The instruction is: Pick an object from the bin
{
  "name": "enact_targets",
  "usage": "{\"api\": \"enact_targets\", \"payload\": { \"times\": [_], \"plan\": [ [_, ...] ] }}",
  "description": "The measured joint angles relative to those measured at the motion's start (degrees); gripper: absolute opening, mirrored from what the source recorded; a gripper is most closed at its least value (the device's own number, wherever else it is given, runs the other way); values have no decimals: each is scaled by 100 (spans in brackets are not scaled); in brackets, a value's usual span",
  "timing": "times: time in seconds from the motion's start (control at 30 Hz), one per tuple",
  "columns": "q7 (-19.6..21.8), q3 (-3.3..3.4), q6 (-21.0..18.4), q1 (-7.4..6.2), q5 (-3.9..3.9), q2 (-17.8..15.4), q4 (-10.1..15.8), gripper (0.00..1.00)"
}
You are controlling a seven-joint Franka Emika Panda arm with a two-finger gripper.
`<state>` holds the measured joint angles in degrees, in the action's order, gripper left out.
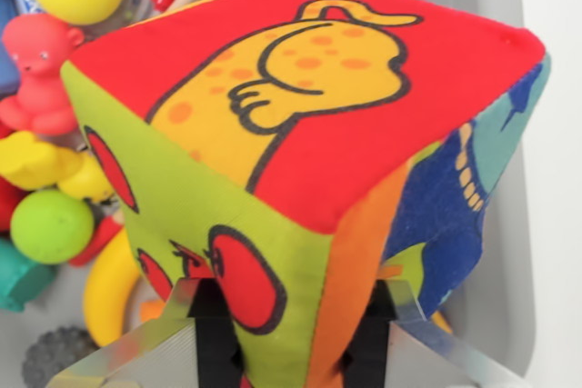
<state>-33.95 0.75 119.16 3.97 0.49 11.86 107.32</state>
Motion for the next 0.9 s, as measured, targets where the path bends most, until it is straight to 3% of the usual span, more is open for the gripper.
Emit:
{"api": "enact_targets", "payload": {
  "times": [0.43, 0.9],
  "plan": [
    [0, 0, -589, 0, -2, -185, -407, 0],
    [0, 1, -953, 0, -3, -259, -697, 0]
  ]
}}
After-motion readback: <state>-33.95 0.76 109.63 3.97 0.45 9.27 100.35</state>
